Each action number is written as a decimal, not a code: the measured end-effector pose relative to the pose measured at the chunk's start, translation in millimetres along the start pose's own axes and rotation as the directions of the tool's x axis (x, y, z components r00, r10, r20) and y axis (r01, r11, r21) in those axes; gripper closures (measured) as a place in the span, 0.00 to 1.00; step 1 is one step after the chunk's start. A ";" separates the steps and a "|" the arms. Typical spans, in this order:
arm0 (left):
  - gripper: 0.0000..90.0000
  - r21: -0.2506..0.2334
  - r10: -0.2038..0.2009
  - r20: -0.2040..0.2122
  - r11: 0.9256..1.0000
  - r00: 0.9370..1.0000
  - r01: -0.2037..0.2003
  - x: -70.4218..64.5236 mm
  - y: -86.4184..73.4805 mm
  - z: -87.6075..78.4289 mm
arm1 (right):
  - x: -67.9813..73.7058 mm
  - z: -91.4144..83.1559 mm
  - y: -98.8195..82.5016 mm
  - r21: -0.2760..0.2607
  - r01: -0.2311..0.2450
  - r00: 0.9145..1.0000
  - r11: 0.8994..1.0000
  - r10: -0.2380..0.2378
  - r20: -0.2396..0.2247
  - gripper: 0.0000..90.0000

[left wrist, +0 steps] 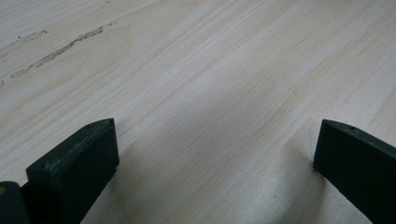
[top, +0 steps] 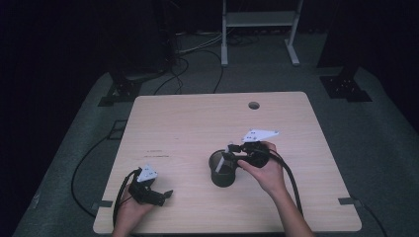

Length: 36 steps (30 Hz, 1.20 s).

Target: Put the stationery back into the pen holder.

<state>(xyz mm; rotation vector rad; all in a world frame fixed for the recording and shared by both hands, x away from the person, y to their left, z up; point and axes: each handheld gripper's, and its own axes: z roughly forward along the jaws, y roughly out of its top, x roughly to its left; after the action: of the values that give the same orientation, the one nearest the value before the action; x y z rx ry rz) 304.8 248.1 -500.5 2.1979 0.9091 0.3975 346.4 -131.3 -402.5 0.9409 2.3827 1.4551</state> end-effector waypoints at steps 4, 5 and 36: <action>0.00 0.001 0.001 0.001 1.000 1.000 -0.001 0.2 0.4 0.3 | -3.1 -8.0 -2.4 0.001 0.004 1.000 1.000 -0.004 0.014 0.63; 0.00 0.001 0.001 0.001 1.000 1.000 -0.001 0.2 0.4 0.3 | -3.6 -10.4 -3.1 -0.002 0.002 1.000 1.000 -0.002 0.015 0.62; 0.00 0.002 0.007 -0.001 1.000 1.000 -0.007 0.6 0.3 0.3 | -46.2 -67.9 -73.8 0.027 -0.039 0.985 0.999 0.033 0.172 0.39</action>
<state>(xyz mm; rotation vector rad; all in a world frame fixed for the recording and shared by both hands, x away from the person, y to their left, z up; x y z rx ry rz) 305.5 248.2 -500.5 2.2033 0.9026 0.4008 319.8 -232.1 -438.8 1.0753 2.2808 1.2958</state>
